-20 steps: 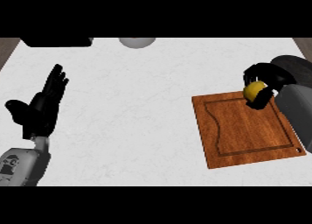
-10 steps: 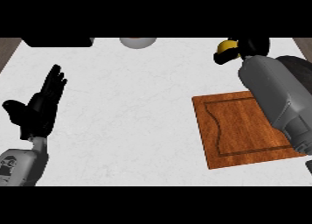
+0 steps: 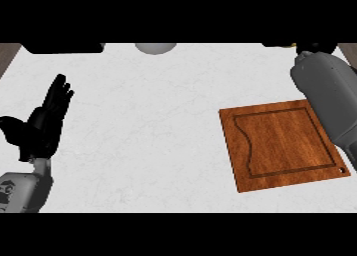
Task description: Pick the lemon from the cutting board and place it in the pan
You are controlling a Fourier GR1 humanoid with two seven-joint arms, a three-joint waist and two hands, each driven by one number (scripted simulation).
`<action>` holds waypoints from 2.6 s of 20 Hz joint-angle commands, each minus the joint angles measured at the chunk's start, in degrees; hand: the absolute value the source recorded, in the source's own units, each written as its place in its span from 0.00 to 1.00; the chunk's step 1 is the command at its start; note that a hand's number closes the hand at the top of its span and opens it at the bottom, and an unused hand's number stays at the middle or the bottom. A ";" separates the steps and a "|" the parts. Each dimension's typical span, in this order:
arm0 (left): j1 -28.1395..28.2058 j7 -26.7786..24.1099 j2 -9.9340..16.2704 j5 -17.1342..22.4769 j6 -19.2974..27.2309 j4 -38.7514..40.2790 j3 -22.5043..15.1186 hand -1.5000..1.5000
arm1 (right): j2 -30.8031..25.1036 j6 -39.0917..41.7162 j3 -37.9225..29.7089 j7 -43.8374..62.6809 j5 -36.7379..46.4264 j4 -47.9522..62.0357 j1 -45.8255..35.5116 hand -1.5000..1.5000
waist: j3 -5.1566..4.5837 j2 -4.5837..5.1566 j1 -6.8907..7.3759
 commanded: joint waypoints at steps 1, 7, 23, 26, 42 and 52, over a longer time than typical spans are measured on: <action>0.87 -1.64 1.00 1.50 -2.91 0.83 1.81 0.50 | -7.48 0.66 -4.05 -4.31 -3.24 -4.19 5.90 1.00 | 0.05 0.43 0.32; -1.59 -0.38 -1.85 -1.39 -0.69 0.66 -0.31 0.50 | -13.99 -1.51 -7.08 -11.10 -2.59 1.65 11.57 1.00 | 0.09 0.97 1.67; -4.59 0.03 -2.42 -2.31 -1.82 -0.11 -0.91 0.50 | -22.41 -3.78 -16.32 -30.90 -7.34 16.89 18.21 1.00 | 0.58 2.61 5.08; -4.74 0.19 -2.64 -1.56 -2.35 0.92 -0.49 0.50 | -21.87 1.57 -20.99 -31.97 -12.41 17.46 18.08 0.00 | 0.64 2.69 4.96; -4.93 2.25 -1.62 -1.21 -2.88 0.40 0.95 0.50 | -18.33 6.64 -37.23 -54.19 -28.35 13.15 23.51 0.00 | 0.51 1.83 3.46; -0.68 -2.32 -2.50 -2.59 -2.72 3.05 3.06 0.50 | -17.30 28.51 -43.45 -64.62 -38.90 5.30 35.65 0.00 | -0.02 0.41 0.15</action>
